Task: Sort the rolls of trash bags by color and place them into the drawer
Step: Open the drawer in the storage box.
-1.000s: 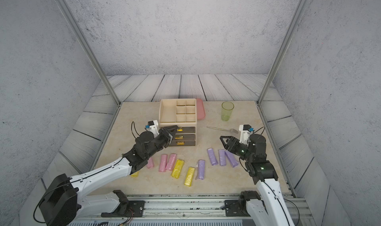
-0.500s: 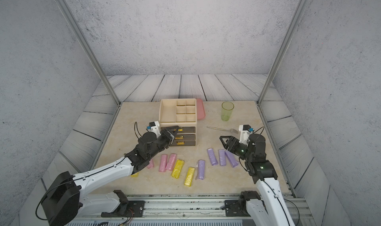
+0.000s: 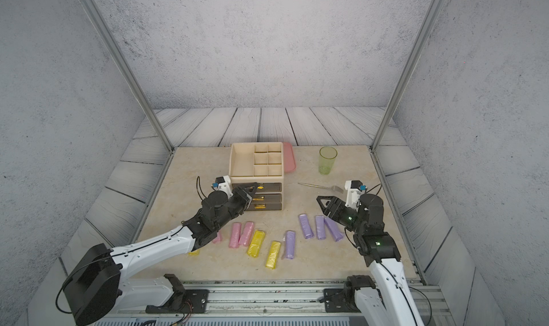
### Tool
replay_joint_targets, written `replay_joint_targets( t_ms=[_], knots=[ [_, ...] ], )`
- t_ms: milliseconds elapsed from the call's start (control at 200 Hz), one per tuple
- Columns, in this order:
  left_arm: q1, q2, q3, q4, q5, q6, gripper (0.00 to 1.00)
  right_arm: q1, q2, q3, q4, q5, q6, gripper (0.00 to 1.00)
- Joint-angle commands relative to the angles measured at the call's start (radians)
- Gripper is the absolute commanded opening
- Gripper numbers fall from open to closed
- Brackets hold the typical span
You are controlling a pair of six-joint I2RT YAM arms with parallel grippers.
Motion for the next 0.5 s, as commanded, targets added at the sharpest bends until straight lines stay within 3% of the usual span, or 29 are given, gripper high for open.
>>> replay_joint_targets(
  t_ms=[0, 495],
  knots=[
    [-0.008, -0.001, -0.016, 0.004, -0.013, 0.007, 0.42, 0.004, -0.016, -0.009, -0.004, 0.002, 0.003, 0.62],
    [-0.008, 0.075, -0.006, 0.111, -0.071, 0.036, 0.36, 0.002, -0.004, -0.015, 0.016, -0.035, 0.02, 0.63]
  ],
)
